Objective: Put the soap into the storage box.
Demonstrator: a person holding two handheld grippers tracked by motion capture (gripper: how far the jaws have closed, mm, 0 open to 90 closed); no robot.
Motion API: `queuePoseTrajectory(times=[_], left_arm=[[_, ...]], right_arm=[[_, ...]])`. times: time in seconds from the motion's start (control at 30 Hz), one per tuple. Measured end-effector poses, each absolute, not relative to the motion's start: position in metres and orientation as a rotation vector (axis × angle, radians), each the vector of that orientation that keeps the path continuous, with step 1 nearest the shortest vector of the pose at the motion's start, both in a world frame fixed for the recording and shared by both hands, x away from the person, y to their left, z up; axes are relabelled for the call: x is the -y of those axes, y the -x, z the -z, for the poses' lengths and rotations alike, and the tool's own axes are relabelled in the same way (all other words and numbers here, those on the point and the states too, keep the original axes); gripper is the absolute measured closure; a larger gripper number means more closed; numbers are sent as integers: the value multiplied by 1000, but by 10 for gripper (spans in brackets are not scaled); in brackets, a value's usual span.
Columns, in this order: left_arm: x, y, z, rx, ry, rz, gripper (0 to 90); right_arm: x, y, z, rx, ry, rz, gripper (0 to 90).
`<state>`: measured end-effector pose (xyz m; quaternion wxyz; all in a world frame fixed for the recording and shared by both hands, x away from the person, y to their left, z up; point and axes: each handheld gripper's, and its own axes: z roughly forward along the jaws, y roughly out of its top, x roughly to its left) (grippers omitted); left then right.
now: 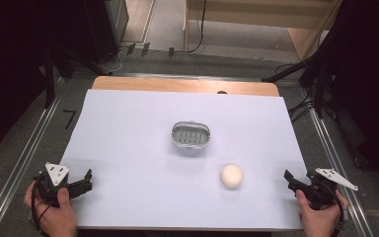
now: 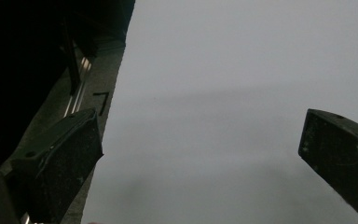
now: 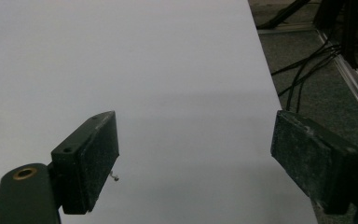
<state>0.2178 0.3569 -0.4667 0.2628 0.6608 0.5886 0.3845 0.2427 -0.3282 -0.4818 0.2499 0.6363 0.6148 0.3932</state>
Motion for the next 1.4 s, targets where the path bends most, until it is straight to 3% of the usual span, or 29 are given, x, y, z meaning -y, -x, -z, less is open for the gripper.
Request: queuePoseTrajectory(times=[0.13,0.27,0.47,0.5,0.53,0.67,0.77,0.8,0.83,1.4], left_arm=[[-356,-218,467,-1584,-1792,-1041,1],[-357,-218,467,-1582,-1791,-1039,1],[-356,-218,467,-1583,-1795,-1040,1],[-356,-218,467,-1584,-1794,-1040,1],[-356,-218,467,-1582,-1794,-1039,1],[-356,-218,467,-1583,-1795,-1041,1],[-356,-218,467,-1583,-1794,-1040,1],[-356,-218,467,-1583,-1794,-1040,1],[-356,-218,467,-1583,-1794,-1040,1],[-355,-218,467,-1580,-1805,-1042,1]], right_arm=[[323,-246,478,-1685,-1732,-1053,206],[314,-246,473,-1715,-1700,-1086,353],[302,-248,469,-1832,-1594,-1083,380],[297,-250,465,-1887,-1568,-1028,448],[295,-250,464,-1906,-1543,-996,455],[290,-251,461,-1928,-1547,-1013,449],[283,-252,459,-1958,-1564,-1018,285],[283,-252,459,-1958,-1564,-1018,285],[280,-253,459,-2005,-1574,-1026,209],[260,-256,459,-2081,-1569,-1031,187]])
